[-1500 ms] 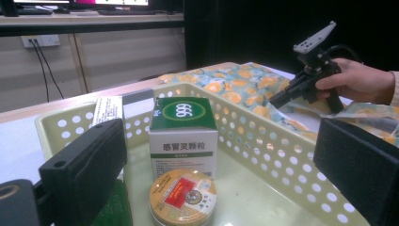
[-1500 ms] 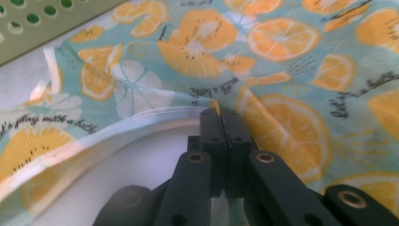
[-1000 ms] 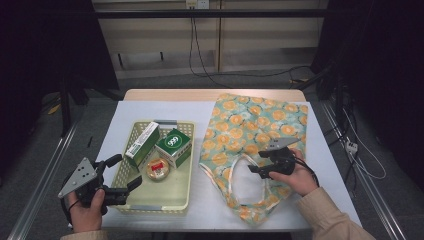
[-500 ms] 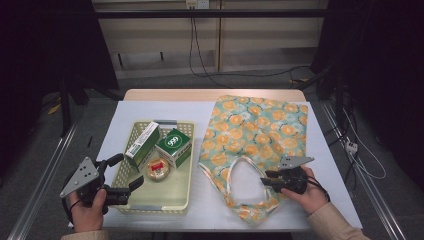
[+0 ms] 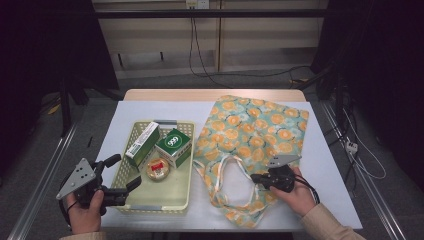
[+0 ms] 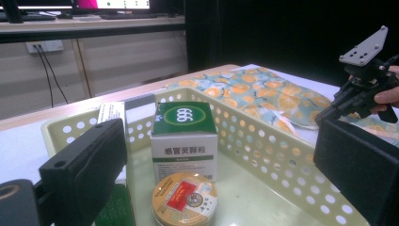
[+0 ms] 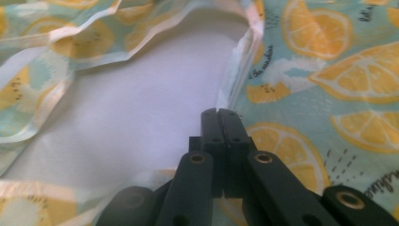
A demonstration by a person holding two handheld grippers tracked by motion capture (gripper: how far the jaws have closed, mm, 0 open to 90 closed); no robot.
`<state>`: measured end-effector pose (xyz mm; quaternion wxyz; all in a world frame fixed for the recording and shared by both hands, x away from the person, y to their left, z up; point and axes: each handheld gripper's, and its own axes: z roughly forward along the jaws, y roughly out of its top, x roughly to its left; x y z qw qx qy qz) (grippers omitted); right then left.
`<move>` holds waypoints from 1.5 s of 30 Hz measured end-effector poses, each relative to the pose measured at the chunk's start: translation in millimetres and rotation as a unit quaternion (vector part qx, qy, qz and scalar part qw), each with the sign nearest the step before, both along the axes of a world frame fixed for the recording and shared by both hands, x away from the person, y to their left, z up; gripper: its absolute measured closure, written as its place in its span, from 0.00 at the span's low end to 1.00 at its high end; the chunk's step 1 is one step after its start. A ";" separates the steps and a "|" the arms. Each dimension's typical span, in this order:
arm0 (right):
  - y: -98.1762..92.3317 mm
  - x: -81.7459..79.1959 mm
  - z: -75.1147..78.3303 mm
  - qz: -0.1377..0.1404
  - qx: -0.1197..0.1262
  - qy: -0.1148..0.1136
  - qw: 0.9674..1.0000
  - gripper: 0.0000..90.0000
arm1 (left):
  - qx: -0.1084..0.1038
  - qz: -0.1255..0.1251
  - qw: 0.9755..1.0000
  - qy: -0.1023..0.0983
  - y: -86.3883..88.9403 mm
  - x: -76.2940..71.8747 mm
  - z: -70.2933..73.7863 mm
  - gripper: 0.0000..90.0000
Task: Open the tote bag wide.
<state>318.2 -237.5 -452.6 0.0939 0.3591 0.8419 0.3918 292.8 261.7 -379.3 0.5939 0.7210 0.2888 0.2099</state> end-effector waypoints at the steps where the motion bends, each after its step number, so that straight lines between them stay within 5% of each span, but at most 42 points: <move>1: 4.0 -0.6 -0.1 0.009 -0.003 0.001 1.000 1.00 | 0.000 0.000 1.000 0.000 -0.2 0.2 0.0 0.04; 10: 3.0 -3.4 -0.3 0.026 0.004 0.014 1.000 1.00 | 0.003 -0.004 1.000 0.000 -1.0 0.6 -0.4 0.04; 13: -4.5 -2.1 6.2 0.013 0.027 -0.006 1.000 0.80 | 0.002 -0.002 1.000 0.000 -0.5 0.0 0.1 0.04; 19: -29.6 11.4 20.4 -0.047 0.030 -0.047 0.997 0.50 | 0.005 -0.004 1.000 -0.002 -2.1 0.2 1.1 0.03; 23: -22.9 12.7 27.3 -0.023 0.023 -0.066 0.997 0.46 | 0.006 -0.003 1.000 -0.001 -3.1 0.5 1.2 0.04; 31: 15.4 5.9 30.0 0.035 0.029 -0.051 0.998 0.47 | 0.003 -0.003 1.000 -0.003 -2.7 0.0 2.4 0.03; 45: 29.0 -0.7 36.6 0.043 0.050 -0.043 0.997 0.16 | 0.002 -0.005 1.000 -0.003 -3.9 2.0 2.7 0.03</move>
